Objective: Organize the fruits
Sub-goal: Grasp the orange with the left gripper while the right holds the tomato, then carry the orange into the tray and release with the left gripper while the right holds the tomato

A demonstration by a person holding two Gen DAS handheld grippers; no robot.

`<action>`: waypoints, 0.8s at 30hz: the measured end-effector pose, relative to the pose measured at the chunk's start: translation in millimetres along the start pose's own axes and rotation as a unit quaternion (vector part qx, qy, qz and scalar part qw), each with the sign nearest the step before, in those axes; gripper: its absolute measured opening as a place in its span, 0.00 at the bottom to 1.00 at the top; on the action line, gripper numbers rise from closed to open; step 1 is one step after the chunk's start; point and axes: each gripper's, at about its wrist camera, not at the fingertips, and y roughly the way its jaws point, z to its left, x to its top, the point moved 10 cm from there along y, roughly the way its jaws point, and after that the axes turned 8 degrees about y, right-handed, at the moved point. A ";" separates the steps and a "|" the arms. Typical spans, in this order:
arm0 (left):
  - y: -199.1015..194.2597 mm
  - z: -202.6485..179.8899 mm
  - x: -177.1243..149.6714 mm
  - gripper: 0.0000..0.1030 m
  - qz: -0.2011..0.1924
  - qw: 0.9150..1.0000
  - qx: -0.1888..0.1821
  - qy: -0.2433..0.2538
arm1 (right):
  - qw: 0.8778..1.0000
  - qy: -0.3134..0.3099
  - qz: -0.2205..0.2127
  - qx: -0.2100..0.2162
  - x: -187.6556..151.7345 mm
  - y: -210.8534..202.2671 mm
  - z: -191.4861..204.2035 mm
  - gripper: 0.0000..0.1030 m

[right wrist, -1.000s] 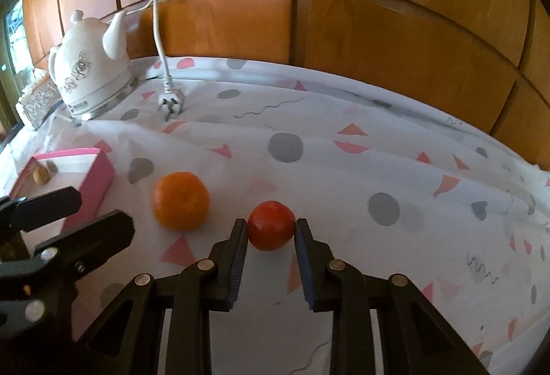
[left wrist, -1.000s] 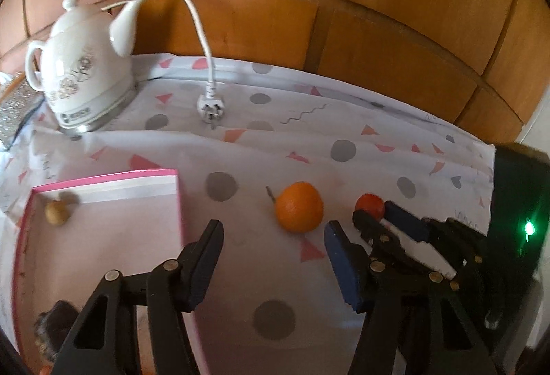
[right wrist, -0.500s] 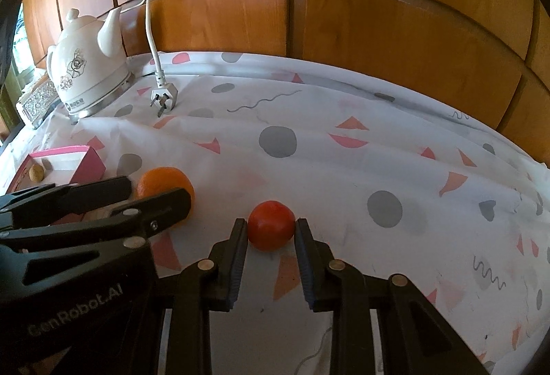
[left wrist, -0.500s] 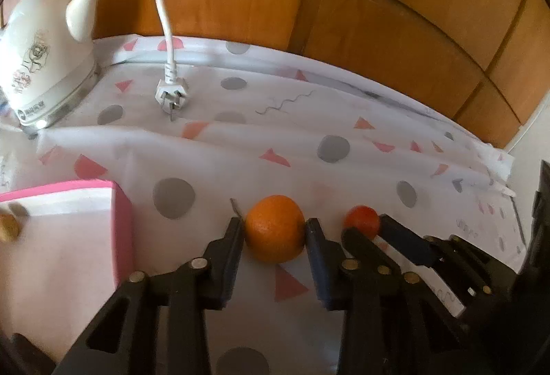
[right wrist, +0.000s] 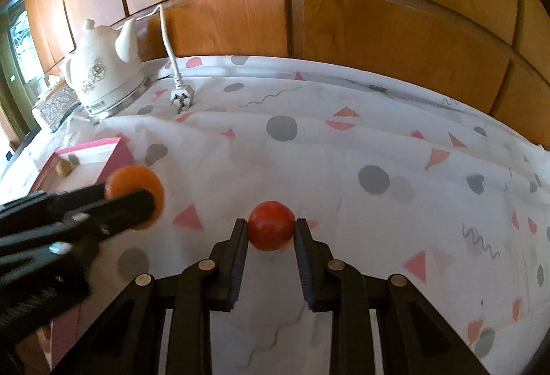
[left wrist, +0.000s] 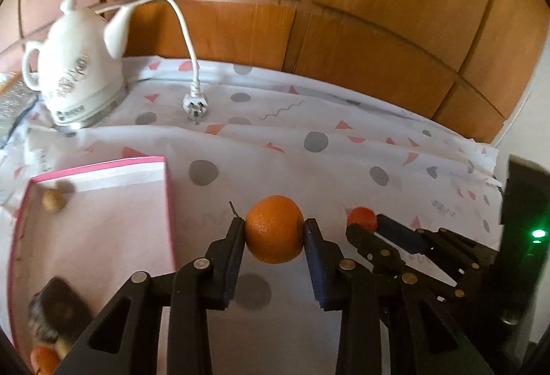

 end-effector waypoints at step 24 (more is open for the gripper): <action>-123.4 72.5 -69.5 0.34 -0.054 0.996 0.058 -0.044 | 1.000 -0.026 0.010 0.015 -69.5 -56.7 39.1 0.26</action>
